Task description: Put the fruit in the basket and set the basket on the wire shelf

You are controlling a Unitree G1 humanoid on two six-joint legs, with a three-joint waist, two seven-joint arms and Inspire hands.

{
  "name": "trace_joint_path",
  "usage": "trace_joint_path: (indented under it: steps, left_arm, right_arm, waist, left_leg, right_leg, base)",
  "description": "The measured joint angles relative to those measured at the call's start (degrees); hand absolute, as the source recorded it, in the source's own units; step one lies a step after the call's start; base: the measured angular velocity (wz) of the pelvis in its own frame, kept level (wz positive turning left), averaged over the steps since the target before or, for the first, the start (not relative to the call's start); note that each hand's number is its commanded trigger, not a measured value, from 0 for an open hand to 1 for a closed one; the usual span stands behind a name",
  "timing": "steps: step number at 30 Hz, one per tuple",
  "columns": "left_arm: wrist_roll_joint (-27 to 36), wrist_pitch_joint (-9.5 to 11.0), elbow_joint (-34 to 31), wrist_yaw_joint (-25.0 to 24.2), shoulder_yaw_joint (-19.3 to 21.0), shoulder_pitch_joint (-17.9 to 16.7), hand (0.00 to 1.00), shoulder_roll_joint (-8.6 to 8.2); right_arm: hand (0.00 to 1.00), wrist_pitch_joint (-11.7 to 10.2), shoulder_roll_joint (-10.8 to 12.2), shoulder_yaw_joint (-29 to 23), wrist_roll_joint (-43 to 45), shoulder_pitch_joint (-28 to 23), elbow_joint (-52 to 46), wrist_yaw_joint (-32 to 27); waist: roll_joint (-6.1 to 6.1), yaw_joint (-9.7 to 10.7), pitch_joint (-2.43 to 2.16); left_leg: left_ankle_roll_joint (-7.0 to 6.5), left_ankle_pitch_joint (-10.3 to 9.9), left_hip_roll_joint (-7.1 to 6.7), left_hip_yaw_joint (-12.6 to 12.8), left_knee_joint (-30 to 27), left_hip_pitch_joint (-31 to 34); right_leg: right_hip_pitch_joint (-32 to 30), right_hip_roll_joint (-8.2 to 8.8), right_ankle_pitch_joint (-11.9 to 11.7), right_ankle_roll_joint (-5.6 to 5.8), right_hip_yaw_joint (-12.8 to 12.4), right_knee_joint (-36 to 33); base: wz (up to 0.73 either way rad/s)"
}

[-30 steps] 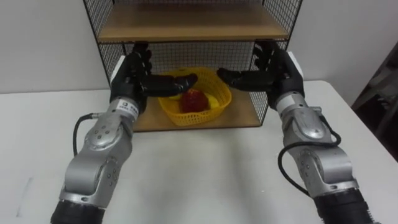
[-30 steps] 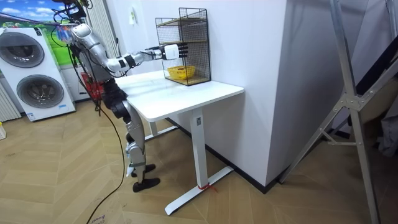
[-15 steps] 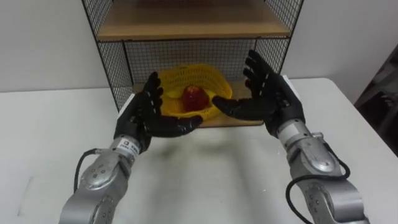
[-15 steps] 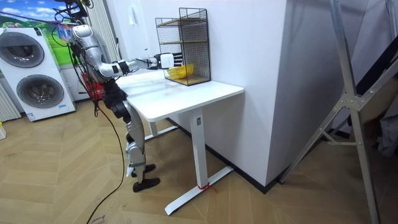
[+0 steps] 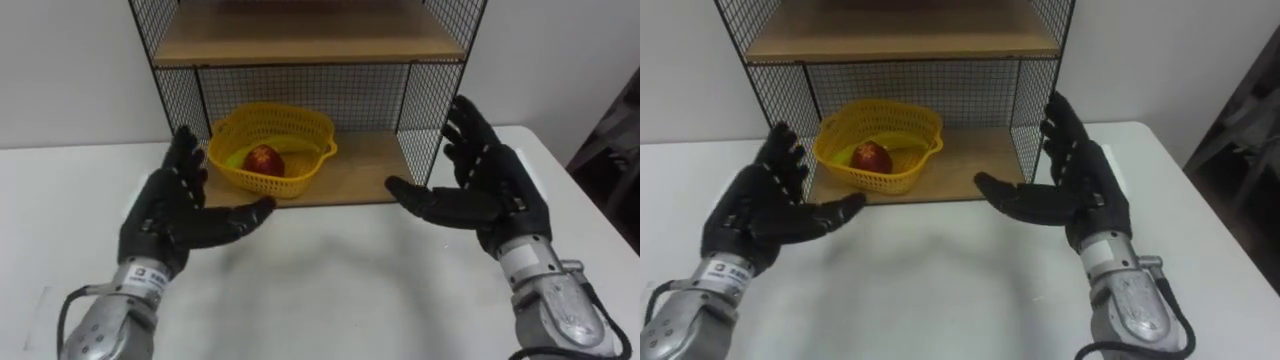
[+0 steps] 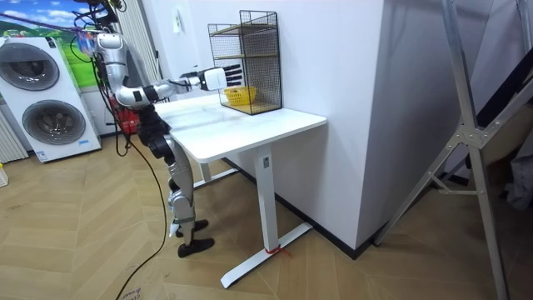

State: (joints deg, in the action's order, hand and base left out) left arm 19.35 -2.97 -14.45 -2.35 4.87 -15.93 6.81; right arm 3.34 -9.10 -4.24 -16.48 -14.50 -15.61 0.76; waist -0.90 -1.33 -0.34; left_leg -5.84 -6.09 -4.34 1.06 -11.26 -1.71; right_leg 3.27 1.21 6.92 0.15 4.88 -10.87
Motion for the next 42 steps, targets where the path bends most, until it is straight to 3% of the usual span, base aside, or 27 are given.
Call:
trace_joint_path:
  steps: [7,13,15,22,26,28,29,30,33,35,36,39,42]
  left_arm:
    - [-5.24,4.43,-2.06,7.98,7.23,-0.77,0.00,0.82]
    - [-6.02,11.66,-10.69,17.92,14.10,-0.69,0.00,0.77]
    - [-7.91,14.45,-11.57,20.95,15.94,-0.73,0.00,0.75]
    - [-11.40,18.61,-11.60,31.89,23.45,-0.69,0.00,0.83]
    - [-11.15,19.82,-11.55,39.73,32.67,-1.85,0.00,0.98]
    - [-10.33,20.07,-11.19,43.66,37.45,-2.15,0.00,2.41]
    - [-9.46,20.92,-10.11,46.02,40.78,-3.35,0.00,4.02]
    - [-7.73,21.59,-8.55,48.33,43.96,-5.07,0.00,5.88]
    - [-2.48,21.84,-4.41,52.58,49.64,-7.67,0.00,8.91]
    - [4.60,21.81,2.46,57.33,54.50,-8.42,0.00,12.73]
    - [9.29,21.76,6.53,59.89,55.85,-8.64,0.00,15.49]
    - [17.48,21.69,15.63,63.96,57.35,-9.12,0.00,20.85]
    - [26.42,21.56,23.39,65.65,57.69,-10.67,0.00,21.78]
  right_arm:
    - [0.00,-4.57,-0.73,-4.50,3.41,-1.89,-1.11,-3.56]
    - [0.00,-7.83,-0.94,-9.81,2.91,-1.88,-1.29,-5.62]
    - [0.00,-8.47,-1.07,-11.89,2.51,-1.89,-1.42,-6.04]
    - [0.00,-11.09,-2.49,-17.25,3.04,-2.17,-2.77,-13.32]
    - [0.00,-13.40,-4.42,-24.86,3.17,-4.27,-4.34,-22.04]
    - [0.00,-13.75,-6.37,-29.32,3.11,-4.29,-3.89,-26.86]
    - [0.00,-14.81,-8.14,-32.56,2.83,-4.72,-2.83,-29.62]
    - [0.00,-15.56,-10.00,-36.13,1.54,-5.41,-1.79,-32.53]
    - [0.00,-16.94,-12.13,-42.79,-1.78,-7.00,1.36,-38.46]
    - [0.00,-16.99,-14.51,-47.93,-7.03,-7.52,7.20,-44.85]
    - [0.00,-16.98,-15.64,-49.92,-10.07,-7.83,9.64,-48.13]
    - [0.00,-16.97,-17.07,-52.06,-16.00,-9.86,13.93,-54.52]
    - [0.00,-16.21,-19.65,-54.58,-25.44,-10.27,22.47,-57.70]
  waist:
    - [0.42,-0.82,0.26]
    - [0.88,-0.99,0.39]
    - [1.18,-2.02,0.51]
    - [0.93,-2.07,0.64]
    - [0.86,-2.32,0.67]
    - [0.99,-2.22,0.74]
    - [0.96,-2.14,0.31]
    - [1.05,-2.03,0.32]
    - [1.12,-2.07,0.30]
    - [1.25,-1.87,0.08]
    - [1.32,-1.87,0.06]
    - [1.04,-1.86,-0.02]
    - [1.10,-0.74,-0.12]
  left_leg:
    - [0.05,-0.09,-0.01,-0.16,-0.17,0.37]
    - [0.13,-0.07,-0.35,-1.47,-0.50,0.97]
    - [0.19,-0.03,-0.37,-1.48,-0.35,0.87]
    - [0.30,0.03,-0.43,-1.60,-0.29,0.40]
    - [0.29,0.02,-0.37,-1.35,-0.28,0.24]
    - [0.32,-0.10,-0.38,-1.14,-0.37,0.29]
    - [0.34,-0.17,-0.38,-1.10,-0.48,0.71]
    - [0.36,-0.16,-0.38,-1.12,-0.47,0.99]
    - [0.39,-0.16,-0.49,-1.07,-0.52,1.46]
    - [0.60,-0.27,-0.46,-1.08,-0.84,2.32]
    - [0.75,-0.41,-0.47,-1.07,-1.57,3.34]
    - [1.04,-0.76,-0.57,-1.26,-2.35,4.57]
    - [1.47,-1.43,-0.40,-1.40,-3.75,6.06]
  right_leg:
    - [-0.19,-0.05,0.03,-0.02,0.04,0.08]
    - [-0.20,0.14,0.07,0.20,1.40,0.10]
    - [-0.23,0.25,0.27,0.01,1.46,0.01]
    - [-0.21,0.16,0.87,-0.05,1.68,-0.85]
    - [-0.30,0.28,0.97,-0.19,1.52,-1.09]
    - [-0.75,0.36,1.37,-0.19,1.20,-1.83]
    - [-1.23,0.45,1.52,-0.22,1.30,-2.07]
    - [-1.48,0.48,1.52,-0.23,1.39,-2.07]
    - [-2.38,0.75,2.17,-0.30,1.32,-3.22]
    - [-3.42,0.76,2.43,-0.43,1.33,-3.73]
    - [-4.56,0.78,2.90,-0.51,1.21,-4.82]
    - [-6.05,0.81,3.86,-0.75,1.17,-6.88]
    - [-7.18,0.83,4.46,-1.10,1.49,-7.80]
  base:
    - [0.01]
    - [0.11]
    - [0.00]
    - [0.02]
    - [-0.05]
    - [-0.06]
    - [0.00]
    - [0.00]
    - [0.00]
    - [0.00]
    - [0.00]
    - [0.00]
    - [0.06]
